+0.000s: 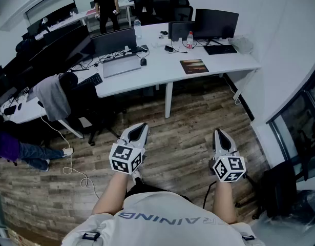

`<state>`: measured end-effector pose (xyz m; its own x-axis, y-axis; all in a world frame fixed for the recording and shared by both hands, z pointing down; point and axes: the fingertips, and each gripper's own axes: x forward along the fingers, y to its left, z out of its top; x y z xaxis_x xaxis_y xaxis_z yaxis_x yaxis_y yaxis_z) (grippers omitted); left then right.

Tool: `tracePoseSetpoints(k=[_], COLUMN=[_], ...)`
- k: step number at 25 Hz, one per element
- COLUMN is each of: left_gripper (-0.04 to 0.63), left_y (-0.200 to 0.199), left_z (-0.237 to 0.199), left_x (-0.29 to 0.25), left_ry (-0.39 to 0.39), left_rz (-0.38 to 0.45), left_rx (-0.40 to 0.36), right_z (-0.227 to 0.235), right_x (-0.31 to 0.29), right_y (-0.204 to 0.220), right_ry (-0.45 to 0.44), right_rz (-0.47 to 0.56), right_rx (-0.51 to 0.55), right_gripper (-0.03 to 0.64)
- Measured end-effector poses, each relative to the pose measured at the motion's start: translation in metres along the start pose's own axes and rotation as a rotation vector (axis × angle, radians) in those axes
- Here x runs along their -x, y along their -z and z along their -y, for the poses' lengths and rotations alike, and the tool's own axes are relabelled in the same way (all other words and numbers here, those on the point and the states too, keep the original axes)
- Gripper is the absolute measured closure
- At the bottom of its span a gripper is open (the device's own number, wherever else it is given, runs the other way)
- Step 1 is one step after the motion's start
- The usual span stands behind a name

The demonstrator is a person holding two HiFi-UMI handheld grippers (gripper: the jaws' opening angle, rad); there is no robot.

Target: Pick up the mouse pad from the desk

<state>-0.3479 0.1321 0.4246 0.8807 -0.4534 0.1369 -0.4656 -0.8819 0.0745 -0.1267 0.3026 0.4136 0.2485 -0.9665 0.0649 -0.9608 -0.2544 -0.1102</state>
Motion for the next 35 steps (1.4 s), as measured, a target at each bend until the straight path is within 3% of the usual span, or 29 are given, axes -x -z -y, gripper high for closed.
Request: tracePoseSetpoints(k=[16,24,29,35], left_gripper=[0.595,0.595,0.595,0.595], left_y=[0.0,0.004,0.011,0.0], left_z=[0.008,0.008,0.0,0.002], left_x=[-0.007,-0.01,-0.036,-0.097], left_ry=[0.007,0.002,0.028,0.109], left_rz=[-0.004,-0.015,-0.048,-0.045], left_rx=[0.0,0.003,0.014,-0.002], right_z=[0.008,0.024,0.03,0.07], right_x=[0.002,-0.003,-0.016,-0.038], right_y=[0.0,0.006,0.014,0.01], right_ry=[-0.001,0.021,0.039,0.115], right_rz=[0.005,0.02,-0.004,-0.021], right_rx=[-0.003,-0.069,-0.075,-0.078], right_gripper=[0.604,0.604,0.604,0.604])
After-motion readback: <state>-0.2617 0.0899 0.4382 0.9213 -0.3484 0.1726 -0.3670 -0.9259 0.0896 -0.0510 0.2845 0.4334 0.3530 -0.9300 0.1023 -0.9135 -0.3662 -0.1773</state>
